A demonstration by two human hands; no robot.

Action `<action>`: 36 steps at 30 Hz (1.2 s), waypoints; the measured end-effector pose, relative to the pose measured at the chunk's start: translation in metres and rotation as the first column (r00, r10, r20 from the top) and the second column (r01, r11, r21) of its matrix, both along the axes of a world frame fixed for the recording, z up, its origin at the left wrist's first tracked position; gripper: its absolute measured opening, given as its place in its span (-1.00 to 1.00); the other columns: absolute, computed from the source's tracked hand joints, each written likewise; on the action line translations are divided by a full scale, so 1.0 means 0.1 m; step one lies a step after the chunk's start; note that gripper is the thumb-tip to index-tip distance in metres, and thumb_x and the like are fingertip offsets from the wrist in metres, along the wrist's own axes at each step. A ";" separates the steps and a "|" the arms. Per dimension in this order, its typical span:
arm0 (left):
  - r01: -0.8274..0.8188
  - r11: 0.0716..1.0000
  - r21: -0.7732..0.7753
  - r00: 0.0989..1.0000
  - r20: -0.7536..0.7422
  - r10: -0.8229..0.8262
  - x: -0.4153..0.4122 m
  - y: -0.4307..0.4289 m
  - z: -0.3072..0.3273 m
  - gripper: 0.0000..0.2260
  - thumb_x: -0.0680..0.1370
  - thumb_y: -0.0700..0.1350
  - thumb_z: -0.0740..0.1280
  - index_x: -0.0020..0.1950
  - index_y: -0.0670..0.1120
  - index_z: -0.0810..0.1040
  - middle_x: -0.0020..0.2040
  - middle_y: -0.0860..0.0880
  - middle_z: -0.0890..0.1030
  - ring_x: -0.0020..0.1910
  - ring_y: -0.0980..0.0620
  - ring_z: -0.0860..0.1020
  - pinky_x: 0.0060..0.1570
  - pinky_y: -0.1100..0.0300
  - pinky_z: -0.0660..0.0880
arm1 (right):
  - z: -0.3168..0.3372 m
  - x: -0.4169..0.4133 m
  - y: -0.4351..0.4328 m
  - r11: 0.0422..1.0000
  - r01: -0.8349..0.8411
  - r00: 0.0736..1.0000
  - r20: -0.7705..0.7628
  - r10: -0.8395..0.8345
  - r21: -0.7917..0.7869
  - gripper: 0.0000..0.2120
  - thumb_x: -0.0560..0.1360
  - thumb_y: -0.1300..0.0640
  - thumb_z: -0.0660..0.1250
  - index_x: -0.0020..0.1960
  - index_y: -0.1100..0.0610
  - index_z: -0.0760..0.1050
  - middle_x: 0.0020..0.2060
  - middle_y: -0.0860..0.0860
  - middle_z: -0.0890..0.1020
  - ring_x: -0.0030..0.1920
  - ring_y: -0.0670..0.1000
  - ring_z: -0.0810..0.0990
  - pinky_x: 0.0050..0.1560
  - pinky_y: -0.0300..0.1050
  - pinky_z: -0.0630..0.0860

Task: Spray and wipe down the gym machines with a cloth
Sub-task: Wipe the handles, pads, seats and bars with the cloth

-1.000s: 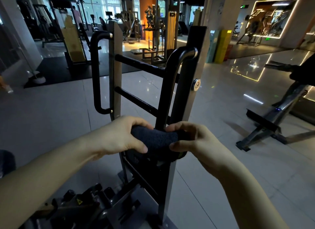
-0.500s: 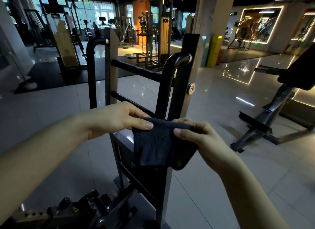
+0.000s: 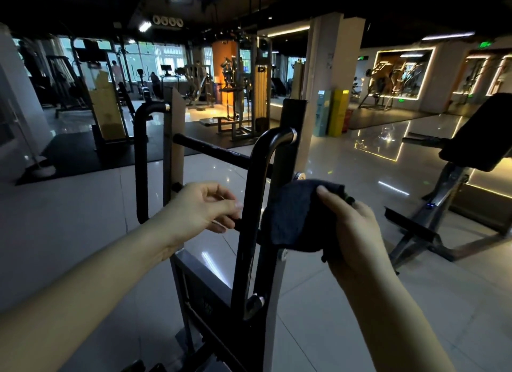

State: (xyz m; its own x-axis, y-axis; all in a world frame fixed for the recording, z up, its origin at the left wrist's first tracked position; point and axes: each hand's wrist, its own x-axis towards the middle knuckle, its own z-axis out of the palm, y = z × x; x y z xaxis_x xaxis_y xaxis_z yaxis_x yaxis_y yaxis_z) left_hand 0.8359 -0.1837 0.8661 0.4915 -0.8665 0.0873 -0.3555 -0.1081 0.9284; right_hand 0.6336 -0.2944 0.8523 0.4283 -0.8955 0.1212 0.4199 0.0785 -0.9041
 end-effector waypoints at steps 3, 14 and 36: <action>-0.120 0.987 -0.104 0.987 0.091 0.130 0.02 -0.09 0.13 -0.86 0.57 -0.15 0.45 0.12 -0.10 0.64 -0.03 -0.09 0.70 -0.05 -0.04 0.70 -0.12 0.19 0.65 | 0.26 0.20 -0.15 0.860 0.304 0.951 0.083 -0.297 -0.409 -0.90 0.61 0.24 0.36 0.03 0.12 0.65 -0.09 0.04 0.71 -0.01 -0.01 0.69 -0.02 -0.14 0.63; 0.036 0.997 -0.070 0.999 0.037 -0.033 0.07 -0.23 0.13 -0.59 0.64 -0.36 0.23 0.40 -0.01 0.55 0.13 0.05 0.72 0.14 0.12 0.67 0.22 0.02 0.58 | 0.06 1.03 -0.28 0.492 0.281 0.857 -0.015 -0.514 -0.824 -0.76 0.58 -0.07 0.36 0.22 -0.03 0.53 0.15 0.01 0.41 0.10 0.05 0.54 0.05 0.23 0.59; 0.127 0.989 -0.078 0.991 -0.024 -0.129 0.09 -0.11 0.07 -0.42 0.55 -0.48 0.23 0.48 0.00 0.48 0.28 0.06 0.66 0.28 0.12 0.60 0.22 0.06 0.61 | -0.68 0.57 -0.05 0.806 0.165 0.967 -0.068 -0.246 -0.568 -0.96 0.54 0.16 0.46 -0.01 0.10 0.66 -0.15 0.05 0.67 -0.14 -0.06 0.67 -0.11 -0.04 0.60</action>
State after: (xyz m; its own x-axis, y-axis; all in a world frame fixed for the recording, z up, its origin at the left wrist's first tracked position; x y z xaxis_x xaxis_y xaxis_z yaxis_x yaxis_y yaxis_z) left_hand 0.8448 -0.1948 0.8727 0.3801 -0.9139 0.1423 -0.3346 0.0076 0.9423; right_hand 0.6903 -0.2989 0.7845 0.2895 -0.7620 0.5792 0.2428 -0.5269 -0.8145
